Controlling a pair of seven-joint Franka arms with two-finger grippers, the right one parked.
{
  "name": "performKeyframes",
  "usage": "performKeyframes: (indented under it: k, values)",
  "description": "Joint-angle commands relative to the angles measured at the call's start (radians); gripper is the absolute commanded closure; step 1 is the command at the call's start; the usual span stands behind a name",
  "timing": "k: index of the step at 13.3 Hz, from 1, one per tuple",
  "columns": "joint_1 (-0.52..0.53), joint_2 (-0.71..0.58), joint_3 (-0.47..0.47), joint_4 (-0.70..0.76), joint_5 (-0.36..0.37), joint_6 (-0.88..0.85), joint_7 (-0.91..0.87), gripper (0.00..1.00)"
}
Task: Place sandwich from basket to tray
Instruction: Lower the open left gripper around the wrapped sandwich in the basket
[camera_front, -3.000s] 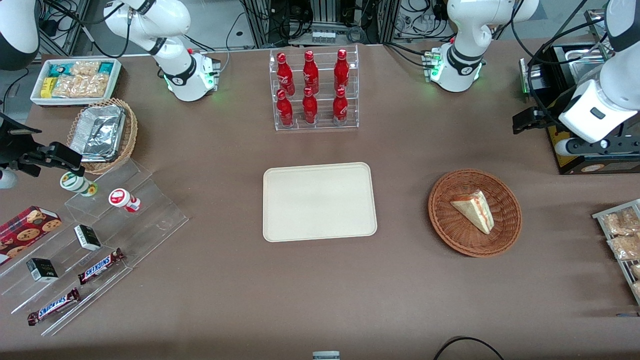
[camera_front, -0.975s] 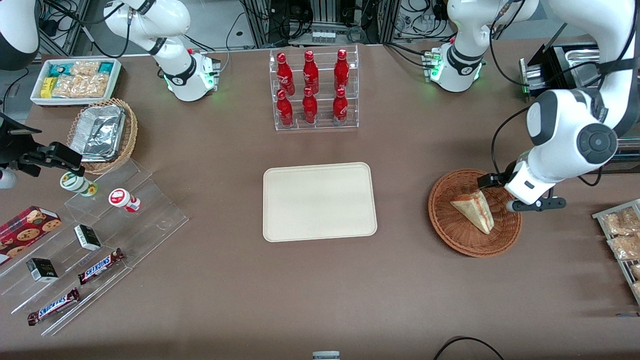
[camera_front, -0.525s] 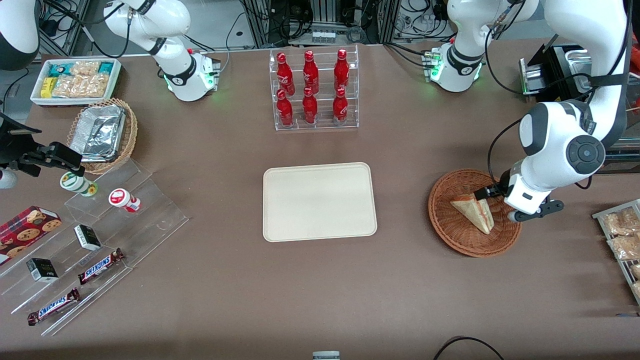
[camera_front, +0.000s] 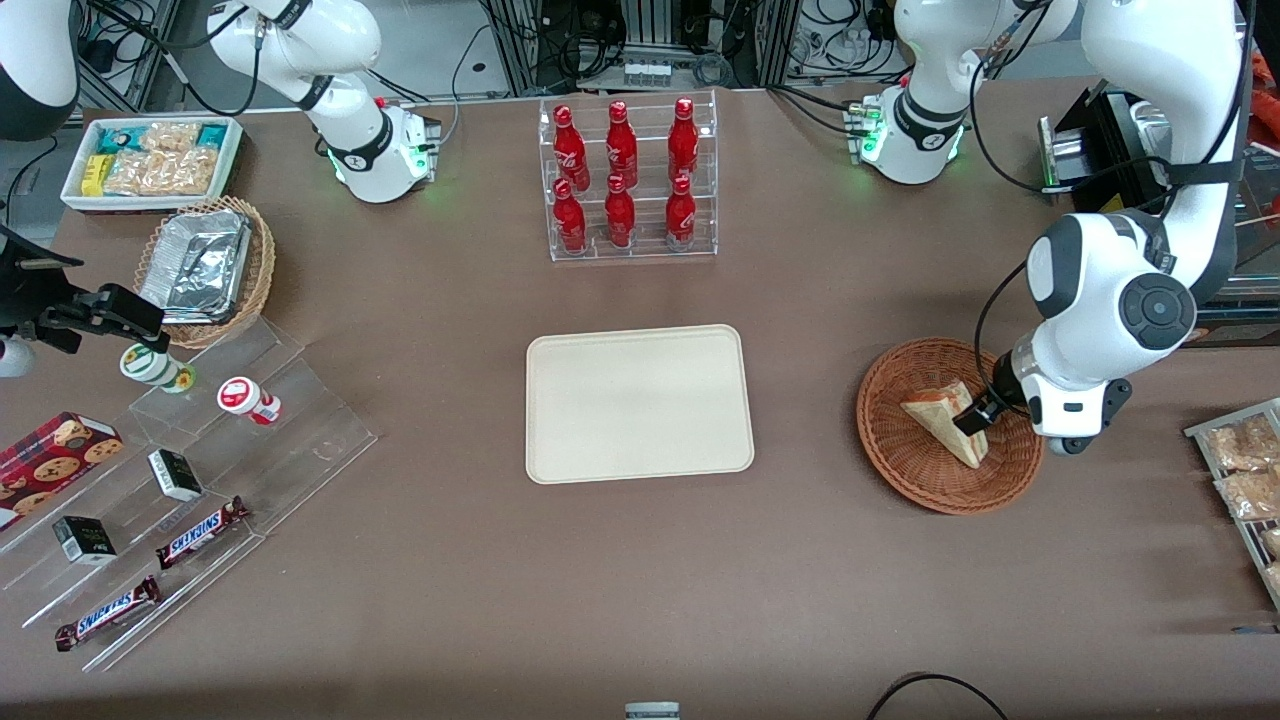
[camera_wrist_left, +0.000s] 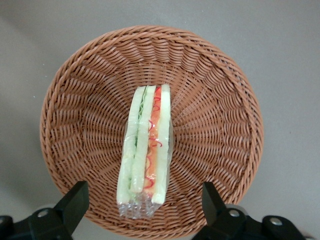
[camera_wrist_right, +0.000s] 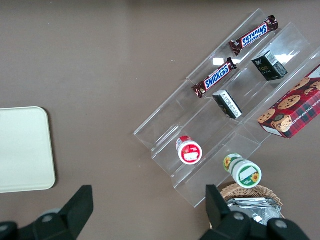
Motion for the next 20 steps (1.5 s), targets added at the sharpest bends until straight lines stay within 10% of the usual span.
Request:
performKeyframes:
  k: [1, 18, 20]
  values:
    - [-0.005, 0.015, -0.001, -0.004, -0.006, 0.026, -0.041, 0.00]
    - [-0.026, 0.072, -0.001, -0.131, -0.005, 0.195, -0.070, 0.00]
    - [-0.028, 0.069, -0.001, -0.131, -0.003, 0.188, -0.075, 0.41]
